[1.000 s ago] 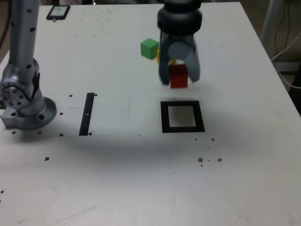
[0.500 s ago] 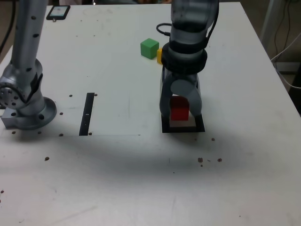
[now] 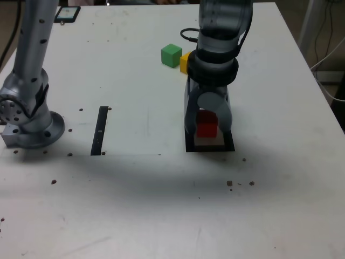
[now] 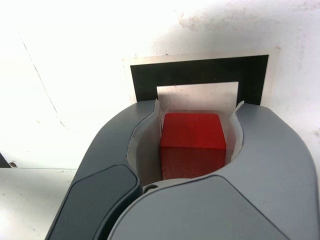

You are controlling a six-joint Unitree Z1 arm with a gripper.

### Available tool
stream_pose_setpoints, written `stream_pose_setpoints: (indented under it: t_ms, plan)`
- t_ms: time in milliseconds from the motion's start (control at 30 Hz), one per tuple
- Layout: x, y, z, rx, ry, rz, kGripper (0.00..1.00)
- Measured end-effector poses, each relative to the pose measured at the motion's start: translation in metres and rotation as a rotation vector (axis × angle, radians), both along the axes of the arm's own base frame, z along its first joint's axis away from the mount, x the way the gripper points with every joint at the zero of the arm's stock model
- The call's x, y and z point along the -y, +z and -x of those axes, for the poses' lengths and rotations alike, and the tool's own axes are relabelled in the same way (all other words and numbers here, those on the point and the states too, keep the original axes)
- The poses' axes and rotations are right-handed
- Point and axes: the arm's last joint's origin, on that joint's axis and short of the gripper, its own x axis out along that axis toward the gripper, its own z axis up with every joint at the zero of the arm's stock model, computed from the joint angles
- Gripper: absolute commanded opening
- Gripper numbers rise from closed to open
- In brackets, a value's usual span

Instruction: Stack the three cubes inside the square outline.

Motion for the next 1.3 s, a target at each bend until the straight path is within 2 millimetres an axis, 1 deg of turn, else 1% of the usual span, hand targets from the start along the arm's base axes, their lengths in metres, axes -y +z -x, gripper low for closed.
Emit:
stream_pose_setpoints:
  t_ms: [133,200,233,367,467,600,767,867,933,1033,1300]
  plan:
    - [0.000,-0.005,-0.001,0.005,-0.002,0.005,0.76]
    - [0.000,-0.007,-0.002,0.007,-0.004,0.006,0.84]
    - [0.000,-0.008,-0.002,0.012,-0.006,0.007,0.86]
    - [0.000,-0.013,-0.001,0.024,-0.007,0.008,0.90]
    - [0.000,-0.013,0.001,0.022,-0.001,0.007,0.91]
    - [-0.001,-0.004,0.006,0.026,0.006,-0.001,0.92]
    - [-0.009,0.017,0.020,0.041,0.038,-0.047,0.94]
    - [-0.021,0.035,0.030,0.081,0.074,-0.074,0.97]
    - [-0.033,0.046,0.035,0.115,0.111,-0.091,0.98]
    - [-0.051,0.055,0.039,0.145,0.171,-0.109,0.99]
    - [-0.120,0.071,0.037,0.204,0.350,-0.127,0.99]
